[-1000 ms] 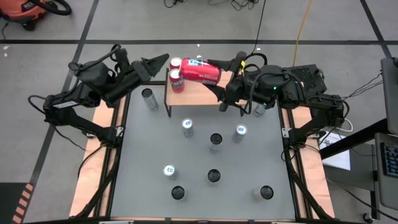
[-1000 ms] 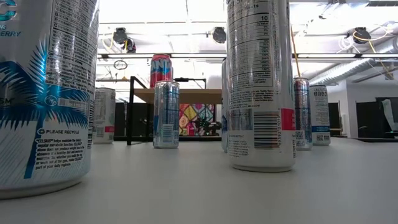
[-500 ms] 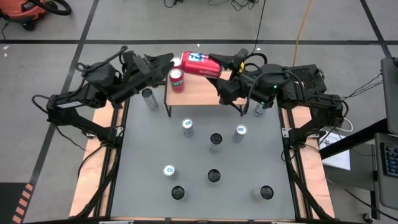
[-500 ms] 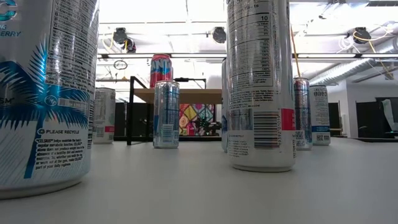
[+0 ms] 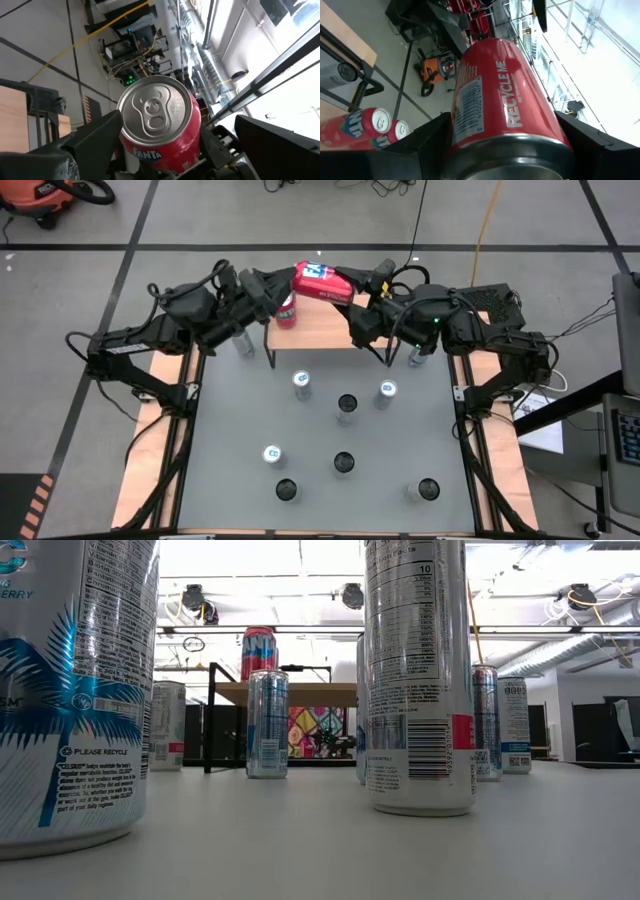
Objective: Place canned beverage on shelf
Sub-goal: Put the red soda can on the shelf aligned with the other red soda cans
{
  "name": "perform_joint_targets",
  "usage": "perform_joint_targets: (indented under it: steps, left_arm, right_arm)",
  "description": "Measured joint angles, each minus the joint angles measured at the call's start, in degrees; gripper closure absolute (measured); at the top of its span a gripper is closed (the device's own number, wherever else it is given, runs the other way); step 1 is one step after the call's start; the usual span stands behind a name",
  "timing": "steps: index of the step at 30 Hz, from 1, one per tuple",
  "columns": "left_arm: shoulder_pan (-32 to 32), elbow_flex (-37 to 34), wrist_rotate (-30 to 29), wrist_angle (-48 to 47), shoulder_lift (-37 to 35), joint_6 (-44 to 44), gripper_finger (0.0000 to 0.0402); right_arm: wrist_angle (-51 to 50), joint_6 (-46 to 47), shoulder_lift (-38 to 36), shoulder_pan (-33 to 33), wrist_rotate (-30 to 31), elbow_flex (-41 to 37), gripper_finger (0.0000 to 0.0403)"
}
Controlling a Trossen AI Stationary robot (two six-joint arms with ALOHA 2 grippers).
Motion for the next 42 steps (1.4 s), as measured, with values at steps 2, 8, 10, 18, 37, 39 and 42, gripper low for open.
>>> perform_joint_targets:
  steps: [2, 8, 10, 18, 37, 39, 42]
  left_arm:
    - [0.02, 0.00, -0.02, -0.02, 0.06, 0.12, 0.0006]
    - [-0.06, -0.03, 1.07, -0.35, -1.43, 5.20, 0.0006]
    - [-0.09, -0.09, 1.13, -0.64, -2.16, 9.49, 0.0006]
    - [-0.69, -0.11, 2.67, -0.52, -2.87, 30.34, 0.0006]
    - [7.04, -0.11, 17.98, -1.29, -2.87, 68.73, 0.0006]
    - [8.72, -0.11, 21.51, -1.30, -3.11, 66.28, 0.0006]
    - [12.25, -0.11, 28.89, -0.89, -3.37, 57.68, 0.0006]
  right_arm:
    - [-0.01, -0.81, -0.02, 0.02, -0.02, 0.00, 0.0126]
    - [0.96, -2.76, -0.17, 0.09, 0.54, 0.00, 0.0126]
    - [1.67, -2.50, -0.31, 0.09, 0.61, 0.00, 0.0126]
    - [1.52, 0.19, -0.79, 0.09, 1.05, 0.00, 0.0126]
    - [2.65, 14.85, -0.76, 0.44, 0.59, 0.00, 0.0126]
    - [2.77, 16.71, -0.76, 0.52, 0.61, 0.00, 0.0126]
    - [3.35, 17.84, -0.76, 1.25, 0.56, 0.00, 0.0126]
